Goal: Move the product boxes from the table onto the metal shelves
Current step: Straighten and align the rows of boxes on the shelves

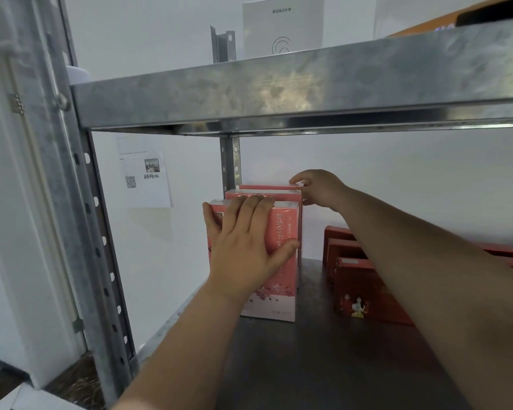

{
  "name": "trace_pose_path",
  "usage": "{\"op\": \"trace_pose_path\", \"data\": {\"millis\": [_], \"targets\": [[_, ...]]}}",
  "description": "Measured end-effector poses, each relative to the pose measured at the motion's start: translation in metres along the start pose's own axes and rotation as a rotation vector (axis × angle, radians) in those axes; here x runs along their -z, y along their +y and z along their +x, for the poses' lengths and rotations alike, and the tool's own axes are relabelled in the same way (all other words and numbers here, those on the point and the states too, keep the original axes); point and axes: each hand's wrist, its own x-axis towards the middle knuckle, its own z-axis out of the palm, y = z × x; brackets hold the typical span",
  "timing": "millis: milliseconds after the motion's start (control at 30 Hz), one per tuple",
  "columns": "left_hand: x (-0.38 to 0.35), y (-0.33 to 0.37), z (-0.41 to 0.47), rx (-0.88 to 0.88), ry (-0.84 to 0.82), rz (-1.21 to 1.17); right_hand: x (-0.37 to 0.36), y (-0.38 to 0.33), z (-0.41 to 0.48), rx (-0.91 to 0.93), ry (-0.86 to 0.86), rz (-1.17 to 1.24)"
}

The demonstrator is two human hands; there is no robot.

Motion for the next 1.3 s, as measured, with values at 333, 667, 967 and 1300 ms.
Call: {"op": "trace_pose_path", "data": {"millis": [333, 667, 967, 1300], "targets": [[0.0, 0.0, -0.001, -0.005, -0.001, -0.001, 0.003, 0.0, -0.004, -0.008, -0.011, 0.01], [0.0, -0.001, -0.002, -0.015, 0.018, 0.003, 0.022, -0.006, -0.019, 0.113, 0.134, -0.063], [0.001, 0.0, -0.003, -0.012, 0.004, 0.002, 0.024, -0.007, -0.046, 0.212, -0.088, -0.044], [0.002, -0.001, -0.003, -0.013, -0.005, 0.006, 0.029, -0.012, -0.056, 0.128, -0.059, -0.015]]}}
